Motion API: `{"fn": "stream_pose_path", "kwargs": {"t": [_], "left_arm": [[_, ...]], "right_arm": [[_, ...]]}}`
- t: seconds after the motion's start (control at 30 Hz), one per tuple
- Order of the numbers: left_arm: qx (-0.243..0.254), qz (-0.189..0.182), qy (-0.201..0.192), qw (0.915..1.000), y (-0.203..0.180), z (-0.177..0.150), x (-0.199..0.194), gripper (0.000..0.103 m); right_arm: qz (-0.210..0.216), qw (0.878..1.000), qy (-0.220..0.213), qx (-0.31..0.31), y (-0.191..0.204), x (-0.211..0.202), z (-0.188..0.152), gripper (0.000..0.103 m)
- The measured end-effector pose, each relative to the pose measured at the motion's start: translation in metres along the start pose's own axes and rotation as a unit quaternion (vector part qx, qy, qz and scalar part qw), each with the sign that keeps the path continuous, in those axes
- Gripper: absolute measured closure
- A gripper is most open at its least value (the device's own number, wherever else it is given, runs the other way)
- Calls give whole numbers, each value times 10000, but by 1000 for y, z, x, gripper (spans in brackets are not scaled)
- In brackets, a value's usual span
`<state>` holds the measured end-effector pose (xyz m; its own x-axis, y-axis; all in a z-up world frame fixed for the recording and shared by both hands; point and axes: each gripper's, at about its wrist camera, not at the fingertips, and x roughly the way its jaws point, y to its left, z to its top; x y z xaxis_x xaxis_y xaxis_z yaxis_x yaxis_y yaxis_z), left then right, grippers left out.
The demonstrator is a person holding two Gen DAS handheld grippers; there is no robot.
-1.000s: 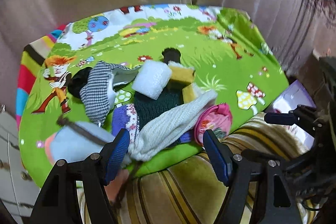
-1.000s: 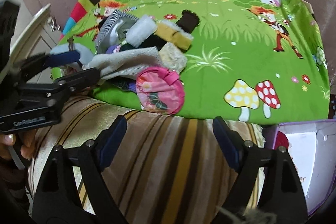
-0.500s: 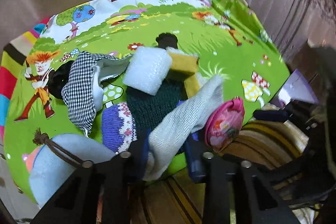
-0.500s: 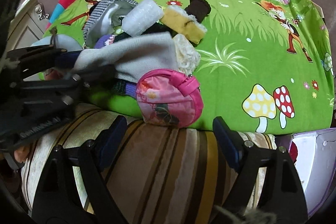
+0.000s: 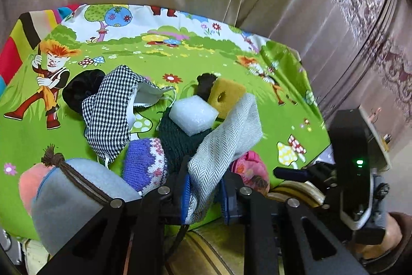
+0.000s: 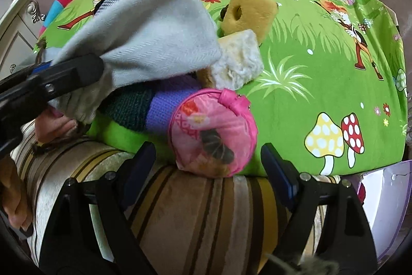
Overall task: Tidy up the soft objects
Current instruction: 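Grasp the grey herringbone cloth with the left tool while the right grasps the pink purse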
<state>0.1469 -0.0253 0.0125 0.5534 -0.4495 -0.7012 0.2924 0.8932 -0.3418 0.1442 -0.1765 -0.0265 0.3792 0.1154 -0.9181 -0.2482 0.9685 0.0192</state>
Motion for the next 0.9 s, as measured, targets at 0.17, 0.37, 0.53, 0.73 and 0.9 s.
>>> {"fn": "stream_pose_path", "kwargs": {"t": [0.17,0.37,0.53,0.73,0.9], "left_arm": [[-100,-41,-15,9999,4,0,1,83],[-109,-10,-43,9999,4,-2,0,83],[-69,82,-98,9999,-1,-2,-2,83],[-85,186,-178,9996,-12,-5,-8,83],[-142,248,-241,9993,-22,-8,-12,83]], "right_arm": [[94,9999,42,134,-5,6,4,17],[214,9993,138,272,-13,18,11,19],[229,9993,45,301,-19,17,13,27],[267,9990,-170,320,-26,4,1,27],[260,9983,-385,345,-29,-11,-5,27]]}}
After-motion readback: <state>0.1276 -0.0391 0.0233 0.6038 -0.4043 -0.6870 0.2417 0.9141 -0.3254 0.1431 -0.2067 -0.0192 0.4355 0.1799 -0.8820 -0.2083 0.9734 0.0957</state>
